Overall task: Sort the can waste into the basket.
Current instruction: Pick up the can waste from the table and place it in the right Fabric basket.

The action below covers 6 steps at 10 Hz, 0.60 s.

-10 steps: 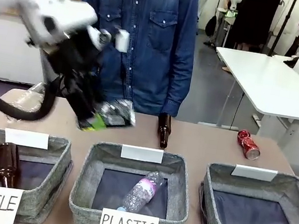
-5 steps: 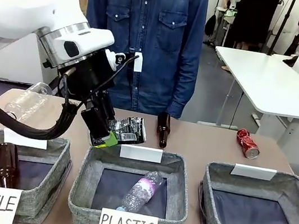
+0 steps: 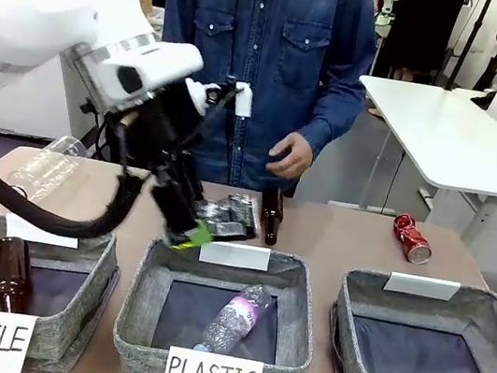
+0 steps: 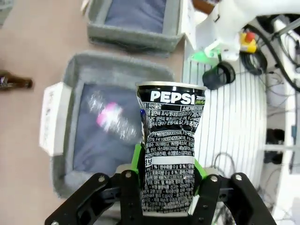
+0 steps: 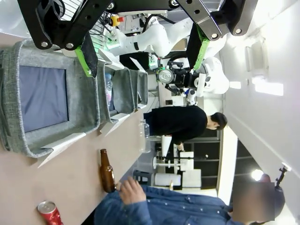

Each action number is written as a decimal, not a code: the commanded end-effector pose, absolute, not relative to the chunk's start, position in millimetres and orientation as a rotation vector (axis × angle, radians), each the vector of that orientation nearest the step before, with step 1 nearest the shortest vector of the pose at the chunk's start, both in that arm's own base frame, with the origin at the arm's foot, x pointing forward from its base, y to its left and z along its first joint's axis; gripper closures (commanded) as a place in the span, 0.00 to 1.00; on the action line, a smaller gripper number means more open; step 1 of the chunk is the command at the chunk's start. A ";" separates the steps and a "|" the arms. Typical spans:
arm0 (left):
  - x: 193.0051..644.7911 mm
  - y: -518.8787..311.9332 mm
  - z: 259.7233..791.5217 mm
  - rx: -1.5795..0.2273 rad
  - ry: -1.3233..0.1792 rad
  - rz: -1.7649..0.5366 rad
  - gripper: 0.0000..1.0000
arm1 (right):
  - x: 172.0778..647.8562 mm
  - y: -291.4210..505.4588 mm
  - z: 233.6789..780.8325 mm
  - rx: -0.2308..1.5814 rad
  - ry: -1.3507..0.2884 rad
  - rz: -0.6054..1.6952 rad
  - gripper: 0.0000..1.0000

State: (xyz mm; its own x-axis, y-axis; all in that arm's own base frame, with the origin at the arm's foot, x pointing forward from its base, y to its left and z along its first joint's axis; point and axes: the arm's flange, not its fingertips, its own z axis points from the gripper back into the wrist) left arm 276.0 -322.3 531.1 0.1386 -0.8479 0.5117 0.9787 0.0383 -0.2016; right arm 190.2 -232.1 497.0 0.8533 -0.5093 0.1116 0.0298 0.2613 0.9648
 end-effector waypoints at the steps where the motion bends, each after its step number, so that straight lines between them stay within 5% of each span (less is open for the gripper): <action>1: 279.2 -418.2 534.6 -0.556 -0.316 -1.483 0.61 | 190.0 -231.0 498.4 1.286 -0.459 -0.376 0.00; 6: 308.4 -613.9 480.8 -0.534 -0.252 -1.641 0.61 | 190.0 -231.0 498.4 1.286 -0.459 -0.376 0.00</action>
State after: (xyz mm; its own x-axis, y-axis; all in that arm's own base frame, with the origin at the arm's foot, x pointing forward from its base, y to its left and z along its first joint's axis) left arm 300.7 -580.0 469.8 -0.0506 -0.8470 0.5292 0.9791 -0.1467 -0.1411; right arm 190.1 -232.0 496.8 0.8534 -0.5092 0.1114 0.0296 0.2607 0.9650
